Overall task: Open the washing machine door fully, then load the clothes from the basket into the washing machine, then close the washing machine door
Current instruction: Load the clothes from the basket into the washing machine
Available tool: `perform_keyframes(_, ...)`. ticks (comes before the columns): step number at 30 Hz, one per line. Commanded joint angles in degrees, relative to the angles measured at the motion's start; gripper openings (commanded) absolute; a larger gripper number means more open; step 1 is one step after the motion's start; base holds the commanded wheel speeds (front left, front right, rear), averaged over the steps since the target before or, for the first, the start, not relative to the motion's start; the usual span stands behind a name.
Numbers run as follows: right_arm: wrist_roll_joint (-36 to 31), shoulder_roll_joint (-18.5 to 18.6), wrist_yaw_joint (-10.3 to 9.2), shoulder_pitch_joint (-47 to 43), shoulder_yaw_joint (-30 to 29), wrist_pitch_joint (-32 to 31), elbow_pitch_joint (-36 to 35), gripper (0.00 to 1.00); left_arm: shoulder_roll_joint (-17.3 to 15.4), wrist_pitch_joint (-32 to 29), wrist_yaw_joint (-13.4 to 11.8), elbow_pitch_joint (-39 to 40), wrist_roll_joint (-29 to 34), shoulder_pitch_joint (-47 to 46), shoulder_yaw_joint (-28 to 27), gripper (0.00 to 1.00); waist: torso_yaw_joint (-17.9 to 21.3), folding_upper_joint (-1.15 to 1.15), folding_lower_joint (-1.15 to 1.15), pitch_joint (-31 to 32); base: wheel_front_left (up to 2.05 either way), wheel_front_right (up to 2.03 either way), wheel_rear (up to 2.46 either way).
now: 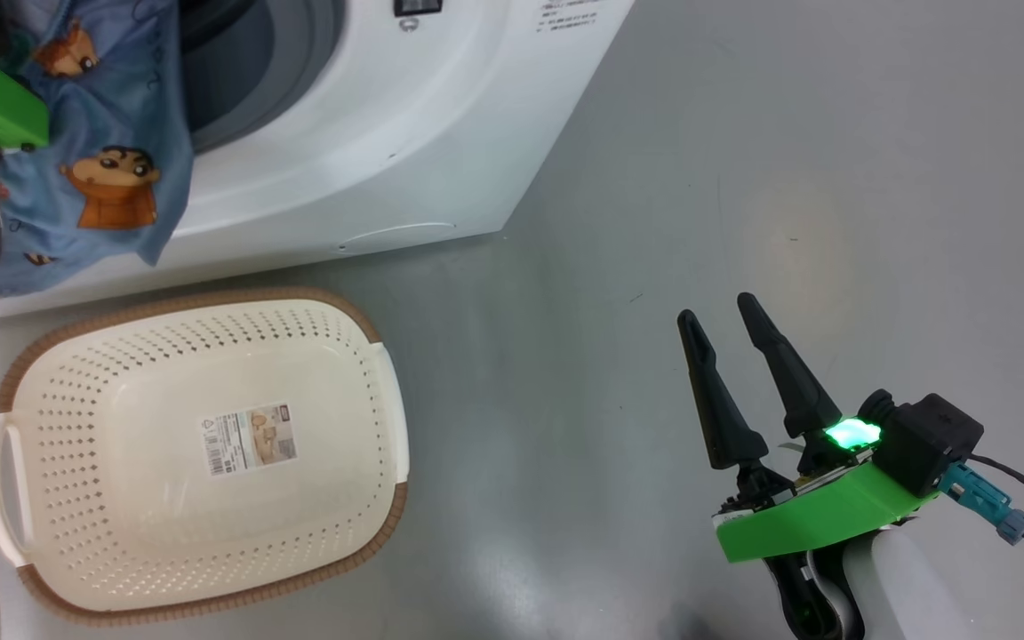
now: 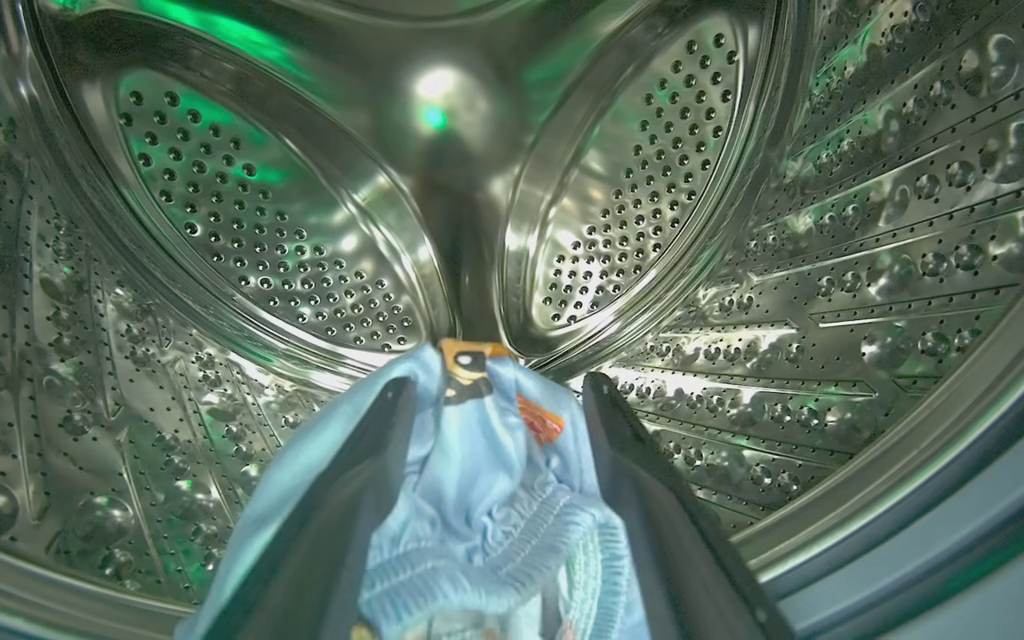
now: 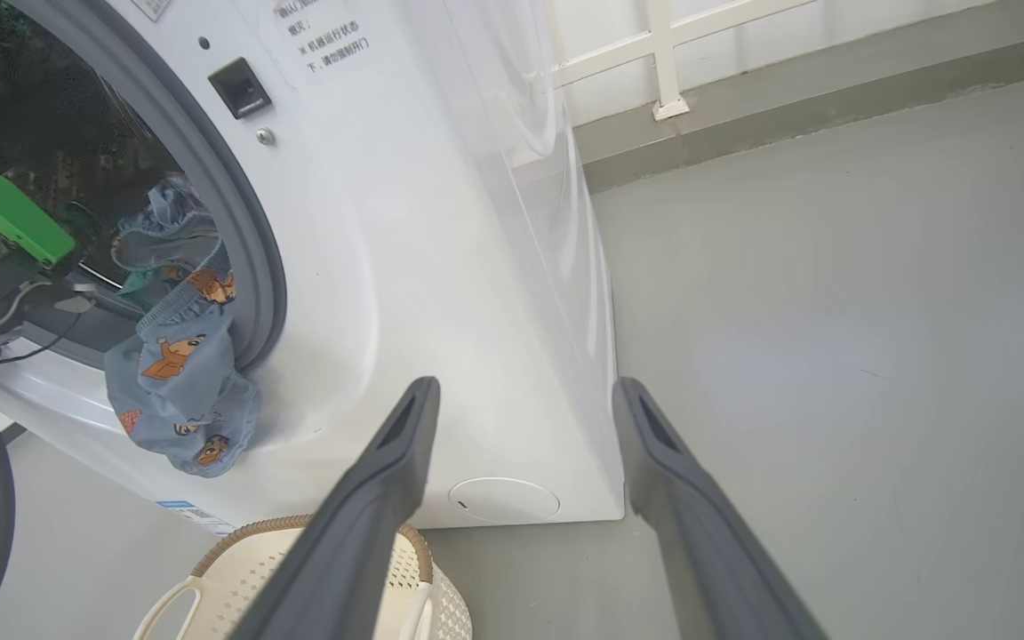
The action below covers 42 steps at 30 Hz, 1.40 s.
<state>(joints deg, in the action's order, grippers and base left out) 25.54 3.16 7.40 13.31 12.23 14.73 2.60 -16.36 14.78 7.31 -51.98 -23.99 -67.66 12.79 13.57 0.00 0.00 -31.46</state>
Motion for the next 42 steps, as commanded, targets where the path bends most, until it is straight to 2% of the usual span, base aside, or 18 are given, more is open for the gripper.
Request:
perform_keyframes(1,0.52,-0.28,0.09,-0.21,1.06,0.27,-1.35,1.0,-2.84,0.21,0.17,1.09,-0.65,-1.34,-0.24,1.0,-0.34,0.0,0.0,0.09,0.0,0.0,0.0)
perform_keyframes(15,0.31,-0.28,0.09,0.23,0.87,0.27,-1.36,1.0,-1.91,0.21,0.17,2.27,-3.11,1.4,1.16,1.0,-1.28,0.0,0.0,0.02,0.0,0.0,0.0)
perform_keyframes(42,-1.49,-0.28,0.09,0.5,-1.7,0.27,-1.82,1.0,2.39,0.22,0.17,19.07,1.02,19.24,-5.03,1.0,-5.76,0.0,0.0,0.27,0.0,0.0,0.0)
